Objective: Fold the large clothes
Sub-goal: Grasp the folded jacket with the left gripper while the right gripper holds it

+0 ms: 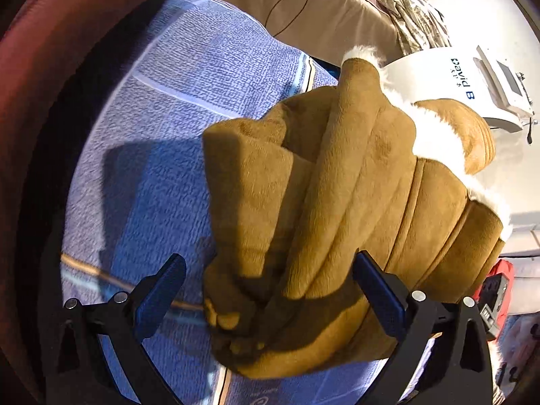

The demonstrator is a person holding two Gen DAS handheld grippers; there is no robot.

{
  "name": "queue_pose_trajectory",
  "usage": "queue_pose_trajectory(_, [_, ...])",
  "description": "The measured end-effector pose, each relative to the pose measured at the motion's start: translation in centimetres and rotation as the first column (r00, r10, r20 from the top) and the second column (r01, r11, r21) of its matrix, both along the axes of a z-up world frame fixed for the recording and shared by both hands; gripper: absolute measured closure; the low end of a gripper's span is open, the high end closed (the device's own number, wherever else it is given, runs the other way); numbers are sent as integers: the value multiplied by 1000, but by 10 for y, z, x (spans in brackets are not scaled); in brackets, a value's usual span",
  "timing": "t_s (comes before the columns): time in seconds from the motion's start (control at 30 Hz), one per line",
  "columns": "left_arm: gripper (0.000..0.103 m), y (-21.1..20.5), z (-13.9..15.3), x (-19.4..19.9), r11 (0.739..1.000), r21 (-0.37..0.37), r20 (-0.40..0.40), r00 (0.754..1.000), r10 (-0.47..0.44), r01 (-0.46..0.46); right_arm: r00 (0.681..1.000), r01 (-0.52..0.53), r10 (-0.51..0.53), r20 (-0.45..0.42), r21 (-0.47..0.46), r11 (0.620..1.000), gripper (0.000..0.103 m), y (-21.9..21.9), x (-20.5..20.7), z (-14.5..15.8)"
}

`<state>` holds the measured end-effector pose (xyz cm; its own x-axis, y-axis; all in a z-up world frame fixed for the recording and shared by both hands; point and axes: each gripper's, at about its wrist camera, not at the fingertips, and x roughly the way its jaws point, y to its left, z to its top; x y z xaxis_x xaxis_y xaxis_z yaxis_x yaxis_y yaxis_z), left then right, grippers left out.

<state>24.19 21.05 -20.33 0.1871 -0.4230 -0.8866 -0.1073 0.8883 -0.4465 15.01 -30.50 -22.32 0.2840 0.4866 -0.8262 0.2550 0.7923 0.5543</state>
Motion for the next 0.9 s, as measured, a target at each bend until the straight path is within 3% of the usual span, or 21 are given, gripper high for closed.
queue_pose_trajectory(0.27, [5,-12,-35,34,991,-131,-24,999,-28,25,1000,11,-11,-14,3,1000,9,-2,0,-3])
queue_pose_trajectory(0.6, [7,-22,-38,47,987,-158,-38,998,-44,37,999,33,-34,-30,-5,999,8,-1,3,-5])
queue_pose_trajectory(0.77, [23,-26,-23,42,991,-129,-1,999,-37,37,998,49,-51,-34,-52,997,9,6,4,0])
queue_pose_trajectory(0.9, [41,-23,-4,32,991,-125,34,999,-38,42,999,48,-51,-20,-115,992,22,16,3,16])
